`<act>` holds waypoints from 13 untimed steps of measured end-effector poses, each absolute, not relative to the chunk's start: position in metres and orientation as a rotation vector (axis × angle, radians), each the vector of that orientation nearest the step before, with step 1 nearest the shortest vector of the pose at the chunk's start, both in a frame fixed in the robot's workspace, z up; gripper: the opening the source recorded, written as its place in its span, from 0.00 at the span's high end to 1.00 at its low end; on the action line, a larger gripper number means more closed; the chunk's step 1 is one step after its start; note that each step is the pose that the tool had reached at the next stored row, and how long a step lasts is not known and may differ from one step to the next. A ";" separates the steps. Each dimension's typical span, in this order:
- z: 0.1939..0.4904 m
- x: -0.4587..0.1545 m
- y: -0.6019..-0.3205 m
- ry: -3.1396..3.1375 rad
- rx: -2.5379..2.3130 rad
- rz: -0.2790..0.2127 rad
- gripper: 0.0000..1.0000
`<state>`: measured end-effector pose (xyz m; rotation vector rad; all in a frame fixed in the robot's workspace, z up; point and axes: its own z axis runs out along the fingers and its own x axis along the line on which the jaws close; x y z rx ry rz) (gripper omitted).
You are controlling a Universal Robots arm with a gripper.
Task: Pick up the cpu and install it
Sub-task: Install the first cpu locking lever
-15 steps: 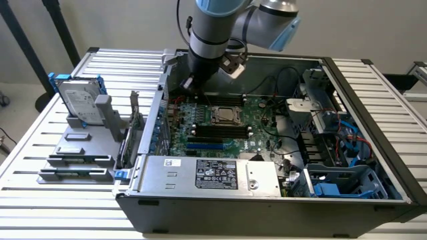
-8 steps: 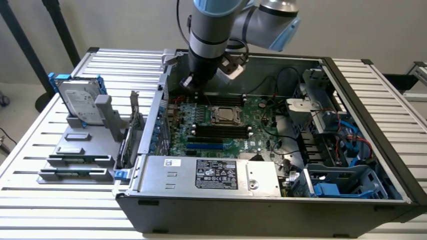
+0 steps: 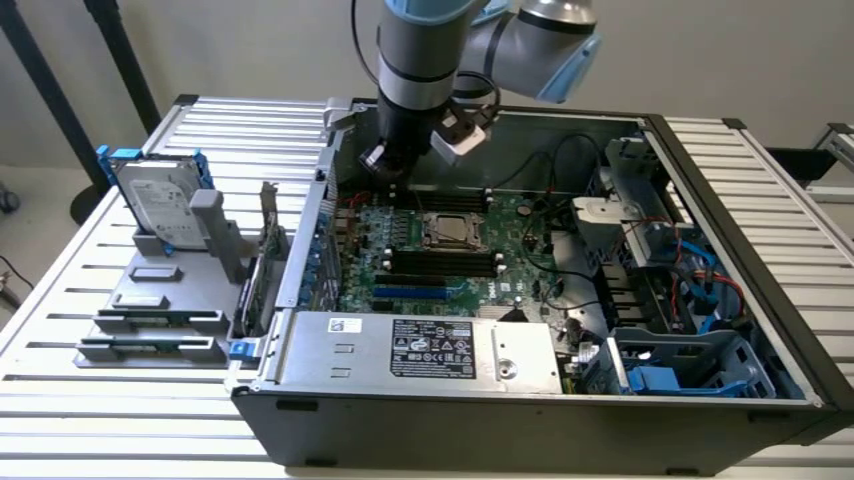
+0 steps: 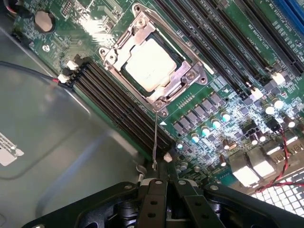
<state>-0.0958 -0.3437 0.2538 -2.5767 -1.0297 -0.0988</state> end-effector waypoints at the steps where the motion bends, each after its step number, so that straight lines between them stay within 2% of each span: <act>1: 0.255 -0.096 -0.344 -1.020 -2.580 -0.101 0.89; 13: 0.256 -0.090 -0.344 -0.981 -2.583 -0.114 0.89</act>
